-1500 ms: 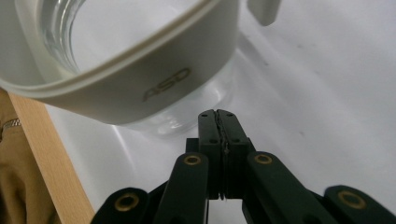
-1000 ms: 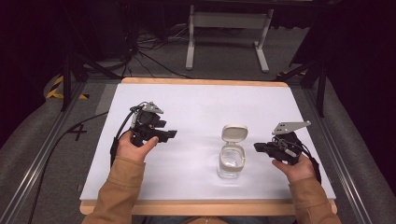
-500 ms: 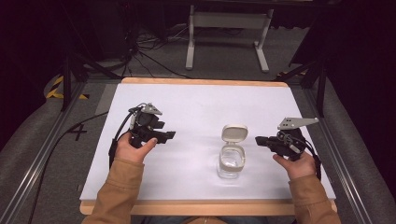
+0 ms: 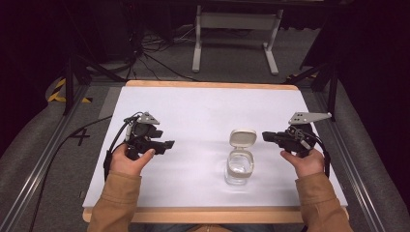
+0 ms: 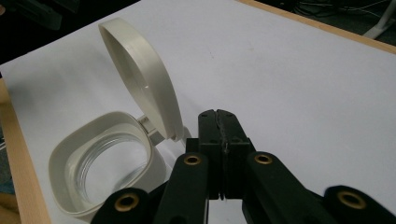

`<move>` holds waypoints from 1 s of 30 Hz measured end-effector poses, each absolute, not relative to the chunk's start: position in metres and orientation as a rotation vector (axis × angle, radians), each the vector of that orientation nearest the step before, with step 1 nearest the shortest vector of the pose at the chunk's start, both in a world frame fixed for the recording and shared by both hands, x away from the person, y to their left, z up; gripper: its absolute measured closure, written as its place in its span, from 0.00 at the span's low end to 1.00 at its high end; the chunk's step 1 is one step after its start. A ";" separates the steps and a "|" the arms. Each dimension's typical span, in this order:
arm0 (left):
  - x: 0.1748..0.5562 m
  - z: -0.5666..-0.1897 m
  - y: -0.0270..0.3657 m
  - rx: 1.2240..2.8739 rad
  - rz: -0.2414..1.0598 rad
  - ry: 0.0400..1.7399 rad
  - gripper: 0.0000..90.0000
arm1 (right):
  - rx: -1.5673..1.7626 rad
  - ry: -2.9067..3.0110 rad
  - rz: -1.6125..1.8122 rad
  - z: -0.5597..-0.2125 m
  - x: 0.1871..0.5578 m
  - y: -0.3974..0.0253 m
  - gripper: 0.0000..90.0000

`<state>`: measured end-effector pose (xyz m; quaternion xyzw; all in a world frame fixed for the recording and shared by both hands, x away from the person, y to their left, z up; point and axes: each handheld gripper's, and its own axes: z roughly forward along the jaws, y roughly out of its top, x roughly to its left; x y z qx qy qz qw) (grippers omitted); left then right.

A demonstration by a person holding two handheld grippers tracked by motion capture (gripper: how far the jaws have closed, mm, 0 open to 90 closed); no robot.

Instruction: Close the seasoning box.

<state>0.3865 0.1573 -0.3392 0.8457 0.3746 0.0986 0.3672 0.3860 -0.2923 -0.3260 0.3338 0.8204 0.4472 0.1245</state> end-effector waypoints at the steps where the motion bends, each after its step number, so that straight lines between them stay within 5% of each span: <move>1: 0.386 -0.339 0.158 2.175 0.257 0.954 0.46 | 0.978 2.392 1.309 -0.325 0.387 -0.292 0.99; 30: 0.373 -0.341 0.168 2.196 0.258 0.993 0.45 | 0.924 2.433 1.354 -0.326 0.401 -0.274 0.99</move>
